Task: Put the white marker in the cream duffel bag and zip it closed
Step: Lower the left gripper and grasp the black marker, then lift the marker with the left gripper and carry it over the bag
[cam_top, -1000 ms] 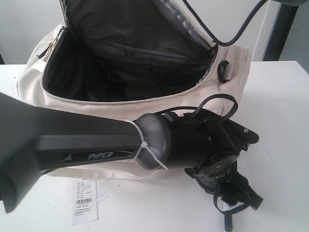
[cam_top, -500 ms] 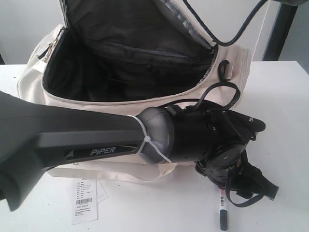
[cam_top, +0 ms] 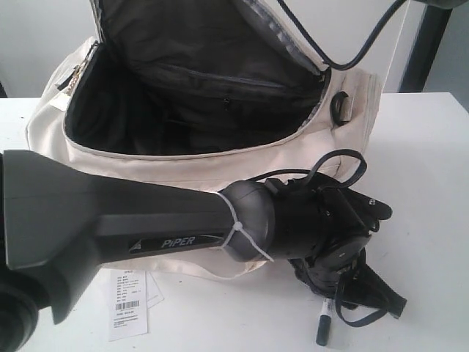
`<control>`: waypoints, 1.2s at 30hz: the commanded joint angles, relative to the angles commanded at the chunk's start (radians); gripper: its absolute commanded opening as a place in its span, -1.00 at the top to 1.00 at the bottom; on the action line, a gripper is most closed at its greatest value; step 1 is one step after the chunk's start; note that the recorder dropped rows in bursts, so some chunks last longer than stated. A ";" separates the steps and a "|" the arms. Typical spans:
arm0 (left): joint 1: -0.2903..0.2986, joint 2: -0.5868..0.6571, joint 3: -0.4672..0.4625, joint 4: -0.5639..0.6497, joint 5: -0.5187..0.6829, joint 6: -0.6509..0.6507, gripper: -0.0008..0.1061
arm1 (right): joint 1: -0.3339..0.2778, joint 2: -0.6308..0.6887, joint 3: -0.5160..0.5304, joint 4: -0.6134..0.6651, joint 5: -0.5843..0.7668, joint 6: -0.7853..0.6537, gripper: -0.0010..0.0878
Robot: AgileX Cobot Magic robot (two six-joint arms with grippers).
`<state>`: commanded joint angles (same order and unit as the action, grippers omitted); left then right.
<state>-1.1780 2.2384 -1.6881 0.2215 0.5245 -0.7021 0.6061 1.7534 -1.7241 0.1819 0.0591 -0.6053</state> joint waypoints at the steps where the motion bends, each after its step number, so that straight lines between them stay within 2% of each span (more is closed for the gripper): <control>1: -0.006 -0.002 0.000 -0.005 0.000 0.042 0.97 | 0.000 0.000 0.000 0.000 0.000 0.000 0.98; 7: -0.054 -0.050 0.000 0.016 0.000 0.097 0.99 | 0.000 0.000 0.000 0.000 0.000 0.000 0.98; 17: -0.207 -0.170 0.021 0.217 0.050 0.092 0.99 | 0.000 0.000 0.000 0.000 0.000 0.000 0.98; 22: -0.219 -0.248 0.153 0.270 0.009 0.043 0.99 | 0.000 0.000 0.000 0.000 0.000 0.000 0.98; 26: -0.219 -0.356 0.299 0.333 -0.075 0.000 0.99 | 0.000 0.000 0.000 0.000 0.000 0.000 0.98; 29: -0.219 -0.439 0.390 0.401 -0.107 -0.079 0.99 | 0.000 0.000 0.000 0.000 0.000 0.000 0.98; 36: -0.219 -0.623 0.559 0.475 -0.157 -0.163 0.99 | 0.000 0.000 0.000 -0.001 0.000 0.025 0.98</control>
<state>-1.3970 1.6153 -1.1293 0.6969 0.3675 -0.8648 0.6061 1.7534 -1.7241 0.1814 0.0591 -0.5805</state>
